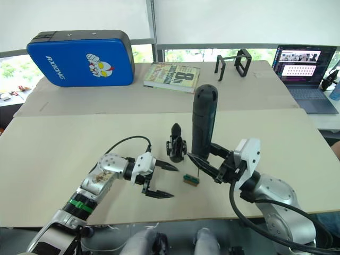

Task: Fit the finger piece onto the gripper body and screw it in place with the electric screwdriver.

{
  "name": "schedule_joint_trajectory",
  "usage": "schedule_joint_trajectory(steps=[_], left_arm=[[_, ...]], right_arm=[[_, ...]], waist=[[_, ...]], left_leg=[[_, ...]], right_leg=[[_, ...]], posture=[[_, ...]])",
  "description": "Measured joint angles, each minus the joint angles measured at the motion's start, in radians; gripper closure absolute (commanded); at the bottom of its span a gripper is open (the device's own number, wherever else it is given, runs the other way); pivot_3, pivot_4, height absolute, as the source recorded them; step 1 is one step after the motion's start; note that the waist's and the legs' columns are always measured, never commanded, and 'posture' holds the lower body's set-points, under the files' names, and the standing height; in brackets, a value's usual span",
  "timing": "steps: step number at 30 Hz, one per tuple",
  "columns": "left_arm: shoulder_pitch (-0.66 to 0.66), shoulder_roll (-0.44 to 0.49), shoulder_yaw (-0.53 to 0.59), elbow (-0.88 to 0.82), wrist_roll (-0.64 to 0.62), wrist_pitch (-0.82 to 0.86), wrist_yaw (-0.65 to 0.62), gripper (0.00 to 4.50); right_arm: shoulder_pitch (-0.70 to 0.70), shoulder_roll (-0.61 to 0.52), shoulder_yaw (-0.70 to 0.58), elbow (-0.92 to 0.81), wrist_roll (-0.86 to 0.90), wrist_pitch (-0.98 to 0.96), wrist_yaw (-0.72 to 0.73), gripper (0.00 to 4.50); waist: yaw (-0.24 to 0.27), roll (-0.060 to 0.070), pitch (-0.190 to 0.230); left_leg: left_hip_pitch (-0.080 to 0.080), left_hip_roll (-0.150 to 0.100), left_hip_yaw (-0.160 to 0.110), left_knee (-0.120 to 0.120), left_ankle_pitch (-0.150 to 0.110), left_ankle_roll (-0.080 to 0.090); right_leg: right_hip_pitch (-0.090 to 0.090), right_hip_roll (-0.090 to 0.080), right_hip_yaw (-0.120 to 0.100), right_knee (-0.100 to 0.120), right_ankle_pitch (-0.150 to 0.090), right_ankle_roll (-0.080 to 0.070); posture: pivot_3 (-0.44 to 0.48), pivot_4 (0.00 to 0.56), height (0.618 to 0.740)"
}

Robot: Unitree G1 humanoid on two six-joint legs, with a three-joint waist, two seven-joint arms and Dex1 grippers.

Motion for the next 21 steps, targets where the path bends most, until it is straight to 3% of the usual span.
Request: schedule_joint_trajectory(steps=[21], left_arm=[[-0.001, -0.002, 0.000, 0.001, 0.010, -0.002, 0.000, 0.00]], right_arm=[[0.002, -0.012, 0.016, -0.007, 0.005, 0.011, -0.034, 2.60]], waist=[[0.000, 0.000, 0.000]], left_leg=[[0.000, 0.000, 0.000, 0.000, 0.000, 0.000]], right_leg=[[0.000, 0.000, 0.000, 0.000, 0.000, 0.000]], posture=[[0.000, 0.150, 0.740]])
